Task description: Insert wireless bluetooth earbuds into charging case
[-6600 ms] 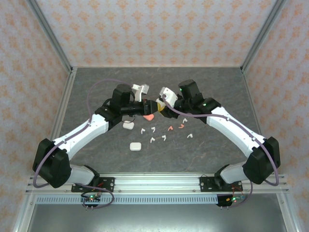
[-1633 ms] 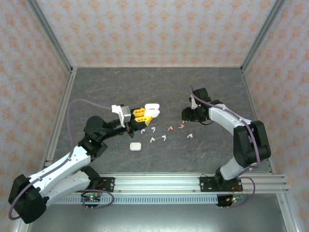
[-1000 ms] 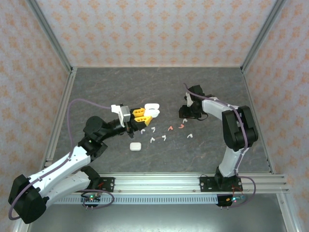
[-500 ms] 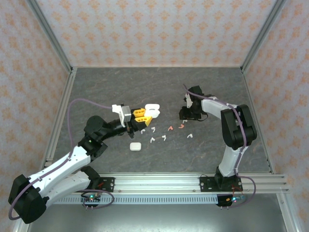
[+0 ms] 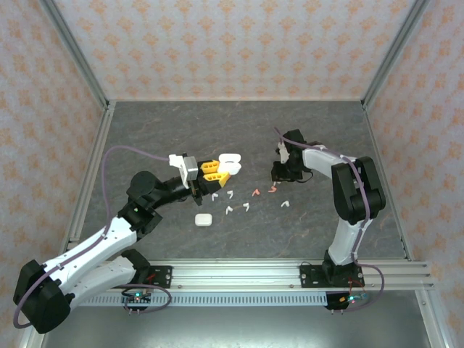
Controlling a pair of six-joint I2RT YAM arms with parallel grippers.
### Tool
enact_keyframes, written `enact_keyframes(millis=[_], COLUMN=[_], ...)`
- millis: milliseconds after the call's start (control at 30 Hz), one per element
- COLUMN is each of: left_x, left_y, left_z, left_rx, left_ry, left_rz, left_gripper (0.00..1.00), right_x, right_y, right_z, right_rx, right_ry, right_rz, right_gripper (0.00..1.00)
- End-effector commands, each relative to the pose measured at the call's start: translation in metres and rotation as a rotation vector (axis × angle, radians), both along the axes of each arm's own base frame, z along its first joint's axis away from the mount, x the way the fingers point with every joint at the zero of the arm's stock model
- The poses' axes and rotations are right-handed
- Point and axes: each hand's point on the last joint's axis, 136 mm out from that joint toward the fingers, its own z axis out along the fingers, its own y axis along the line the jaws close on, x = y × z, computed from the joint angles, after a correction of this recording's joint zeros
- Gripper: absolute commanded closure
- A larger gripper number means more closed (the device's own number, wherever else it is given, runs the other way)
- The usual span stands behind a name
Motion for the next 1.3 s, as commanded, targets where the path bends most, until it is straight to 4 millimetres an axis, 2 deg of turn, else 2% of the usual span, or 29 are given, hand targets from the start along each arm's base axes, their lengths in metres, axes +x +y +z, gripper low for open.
enact_keyframes(millis=[0,200,467,633,767,1033,1267], left_x=[-0.005,-0.004,0.006,0.015,0.024,0.037,0.041], left_y=[-0.002,-0.002,-0.003,-0.008,-0.013,-0.020,-0.028], left_z=[0.017,0.016,0.010,0.004,-0.002,-0.005,-0.005], left_rx=[-0.017,-0.014,-0.018,-0.022,-0.026,-0.051,-0.046], left_ry=[-0.037,-0.033,-0.001,0.024,0.056,0.084,0.092], left_rz=[-0.020,-0.016,0.010,0.013,0.021,0.021,-0.004], left_gripper=[1.00,1.00,1.00,1.00,1.00,1.00,1.00], right_x=[-0.012,-0.010,0.001,0.004,-0.004,-0.047,-0.082], right_y=[-0.002,-0.004,-0.005,-0.002,0.001,0.014,0.029], right_z=[-0.006,0.006,0.055,0.108,0.157,0.254,0.316], right_rx=[-0.006,-0.007,0.027,0.096,0.171,0.356,0.525], right_ry=[0.051,-0.007,-0.191,-0.365,-0.512,-0.752,-0.885], right_rz=[0.015,0.014,-0.010,-0.023,-0.007,0.104,0.210], right_gripper=[0.77,0.81,0.82,0.82,0.82,0.82,0.83])
